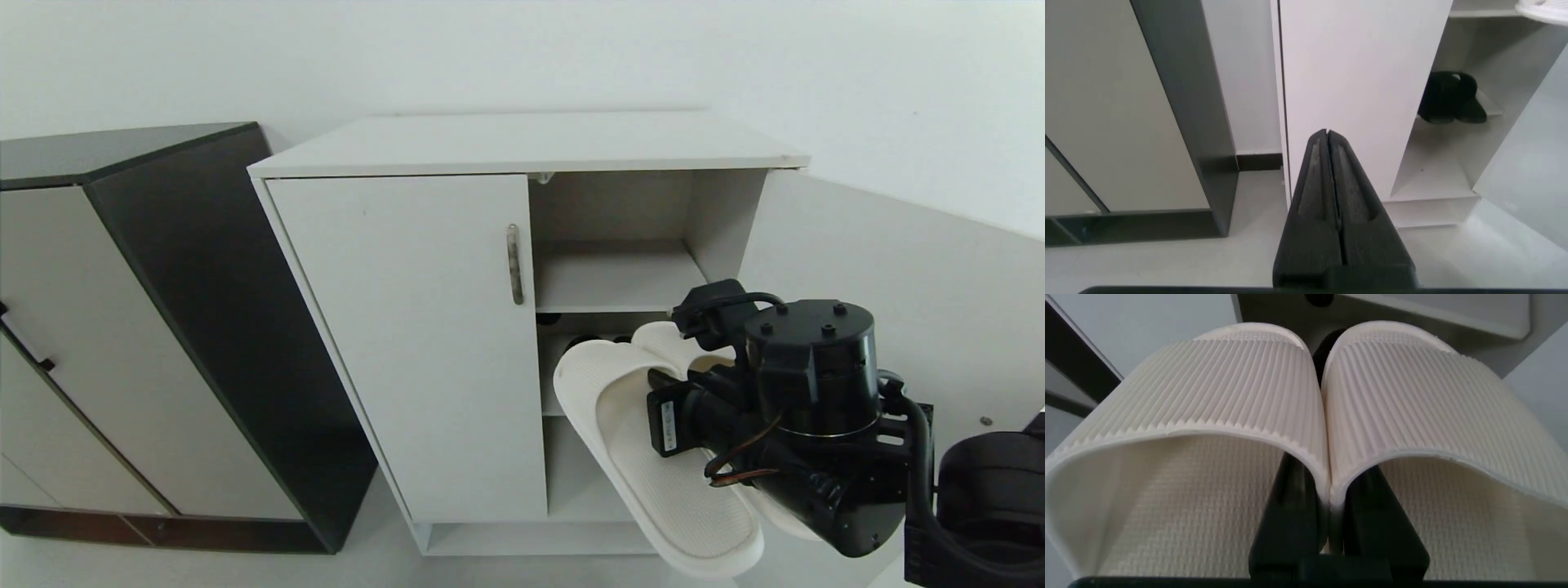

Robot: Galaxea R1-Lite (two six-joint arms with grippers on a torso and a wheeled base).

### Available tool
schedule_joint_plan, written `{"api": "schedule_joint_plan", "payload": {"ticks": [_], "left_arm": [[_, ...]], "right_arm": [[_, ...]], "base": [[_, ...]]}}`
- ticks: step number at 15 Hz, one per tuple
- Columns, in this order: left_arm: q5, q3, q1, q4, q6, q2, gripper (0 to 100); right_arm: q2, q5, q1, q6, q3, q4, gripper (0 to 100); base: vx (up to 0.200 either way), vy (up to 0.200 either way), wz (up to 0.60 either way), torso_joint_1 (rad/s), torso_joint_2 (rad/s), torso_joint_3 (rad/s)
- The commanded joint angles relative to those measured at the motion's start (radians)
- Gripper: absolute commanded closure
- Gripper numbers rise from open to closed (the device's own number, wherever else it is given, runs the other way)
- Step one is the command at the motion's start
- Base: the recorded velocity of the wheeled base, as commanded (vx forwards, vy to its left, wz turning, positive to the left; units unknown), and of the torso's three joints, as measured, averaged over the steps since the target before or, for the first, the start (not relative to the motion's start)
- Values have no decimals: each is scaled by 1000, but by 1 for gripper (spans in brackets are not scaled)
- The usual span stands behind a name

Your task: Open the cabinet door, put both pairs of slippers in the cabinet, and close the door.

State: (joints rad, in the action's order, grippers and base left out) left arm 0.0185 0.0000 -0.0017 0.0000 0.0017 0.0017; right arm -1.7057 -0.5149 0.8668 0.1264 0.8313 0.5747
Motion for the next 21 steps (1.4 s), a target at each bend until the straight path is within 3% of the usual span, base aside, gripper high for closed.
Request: {"api": "schedule_joint_plan", "payload": {"ticks": [1,6,12,15,19,21], "left_arm": [[0,0,0,-2,0,0,100],[0,0,0,0,0,0,100],[0,0,0,0,0,0,100],[-2,0,0,-2,0,0,100],[-2,0,0,0,0,0,100],[0,0,0,0,0,0,100]], "right_arm": [[-8,-1,-2,-1,-1,1,100],[-20,-1,-6,-1,0,19,100],[-22,-5,-20,-53,3,21,100],[-129,-175,1,6,158,-47,100],[-181,-263,26,125,319,-208,100],[-180,-353,26,133,379,-219,100]], "base": [[0,0,0,-71,456,373],[0,0,0,-26,373,336],[0,0,0,0,31,24],[0,0,0,0,0,0],[0,0,0,0,0,0],[0,0,0,0,0,0]]}}
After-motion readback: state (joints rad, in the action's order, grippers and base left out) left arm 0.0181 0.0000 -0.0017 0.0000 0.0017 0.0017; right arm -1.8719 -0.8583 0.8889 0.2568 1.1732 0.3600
